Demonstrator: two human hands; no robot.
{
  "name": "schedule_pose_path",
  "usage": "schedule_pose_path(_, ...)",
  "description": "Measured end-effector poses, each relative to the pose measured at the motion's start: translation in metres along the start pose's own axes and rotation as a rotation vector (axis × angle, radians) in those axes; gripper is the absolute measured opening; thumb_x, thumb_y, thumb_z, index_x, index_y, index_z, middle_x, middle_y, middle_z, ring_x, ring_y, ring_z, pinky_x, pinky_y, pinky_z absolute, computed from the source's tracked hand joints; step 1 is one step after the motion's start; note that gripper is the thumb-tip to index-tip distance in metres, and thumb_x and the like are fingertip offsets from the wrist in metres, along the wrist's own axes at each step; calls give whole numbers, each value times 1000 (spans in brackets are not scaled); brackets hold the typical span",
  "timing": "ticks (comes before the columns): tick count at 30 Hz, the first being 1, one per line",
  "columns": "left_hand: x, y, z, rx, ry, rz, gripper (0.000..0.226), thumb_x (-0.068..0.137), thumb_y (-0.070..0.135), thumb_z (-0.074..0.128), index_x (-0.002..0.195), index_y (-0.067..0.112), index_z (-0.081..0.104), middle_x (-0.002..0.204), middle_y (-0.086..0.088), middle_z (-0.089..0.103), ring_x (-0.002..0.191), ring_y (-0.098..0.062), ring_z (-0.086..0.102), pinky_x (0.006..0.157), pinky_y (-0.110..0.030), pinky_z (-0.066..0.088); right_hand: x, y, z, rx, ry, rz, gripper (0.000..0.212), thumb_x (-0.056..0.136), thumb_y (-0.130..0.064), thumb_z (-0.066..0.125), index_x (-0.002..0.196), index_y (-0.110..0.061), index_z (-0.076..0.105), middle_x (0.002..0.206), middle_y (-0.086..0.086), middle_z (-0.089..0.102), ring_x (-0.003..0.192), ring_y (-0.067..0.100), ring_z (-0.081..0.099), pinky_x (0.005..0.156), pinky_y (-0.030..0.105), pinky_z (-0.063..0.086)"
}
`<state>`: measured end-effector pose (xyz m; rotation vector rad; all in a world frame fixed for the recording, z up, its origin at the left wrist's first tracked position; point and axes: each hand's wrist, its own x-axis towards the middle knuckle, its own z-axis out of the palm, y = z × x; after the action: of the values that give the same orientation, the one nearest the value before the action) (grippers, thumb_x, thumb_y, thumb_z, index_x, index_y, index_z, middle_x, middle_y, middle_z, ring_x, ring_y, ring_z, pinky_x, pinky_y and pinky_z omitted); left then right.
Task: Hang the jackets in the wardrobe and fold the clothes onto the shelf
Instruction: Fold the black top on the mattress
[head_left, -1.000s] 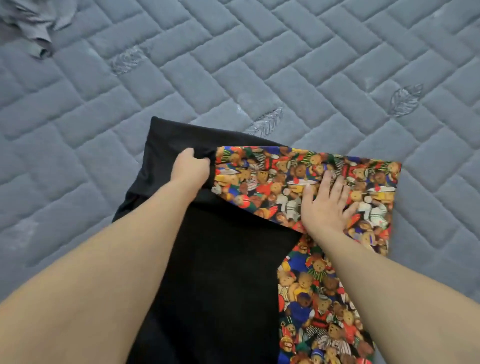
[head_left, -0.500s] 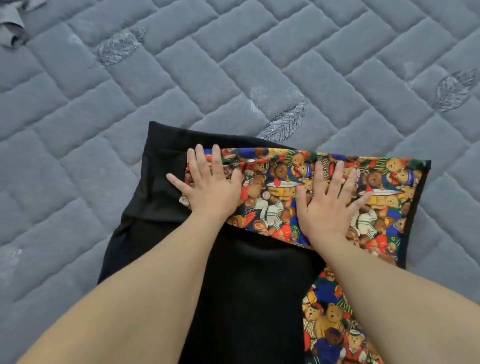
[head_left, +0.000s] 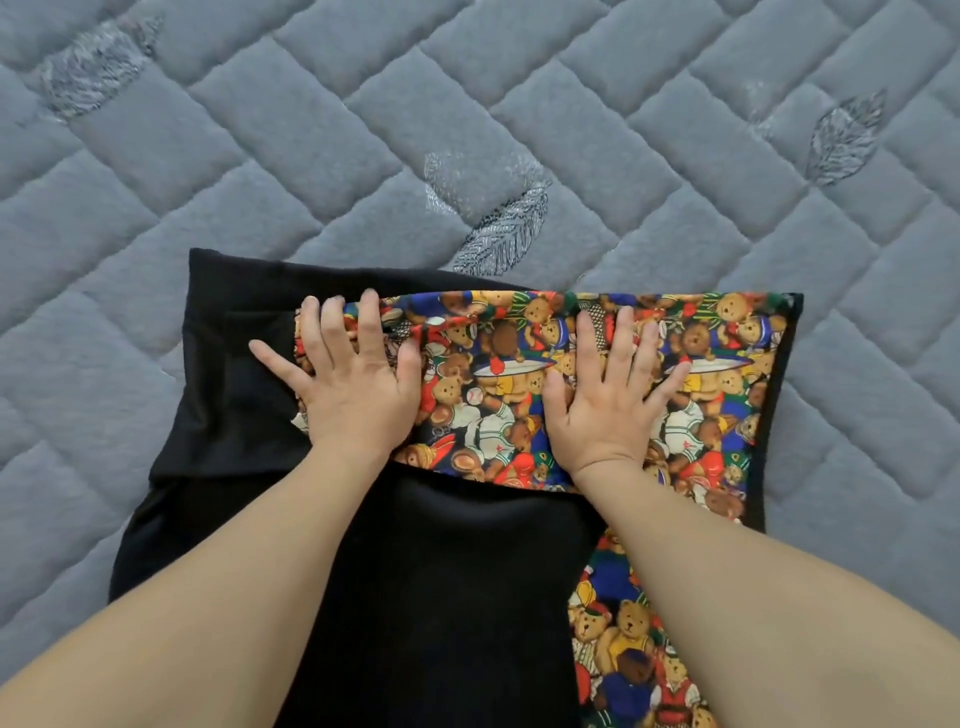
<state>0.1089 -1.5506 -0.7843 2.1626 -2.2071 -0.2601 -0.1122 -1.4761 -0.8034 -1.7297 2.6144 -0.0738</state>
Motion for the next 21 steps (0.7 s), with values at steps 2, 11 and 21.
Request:
schedule_pose_path(2,9,-5,-6,0,19,28,46,98,47,33,131,16,39,132,-14,36,131,-37,28,113,-69,-1,-1,1,0,-3,14,4,66,94,-54,28,155,-33,20,164,7,10,151,33,6,113,70,2)
schedule_pose_path(11,29,-60,-45,227,67,106,33,98,41,36,108,11,46,108,-15,37,100,-34,33,96,-57,31,17,13,-39,107,6,214,66,93,-56,26,153,-30,27,164,5,15,150,27,8,114,68,-3)
schedule_pose_path(21,21,-52,-1,97,39,27,66,96,42,31,157,29,11,164,-10,7,152,-30,-2,107,-78,-4,23,23,0,13,72,286,66,94,-53,30,154,-29,20,163,8,14,151,27,8,110,73,2)
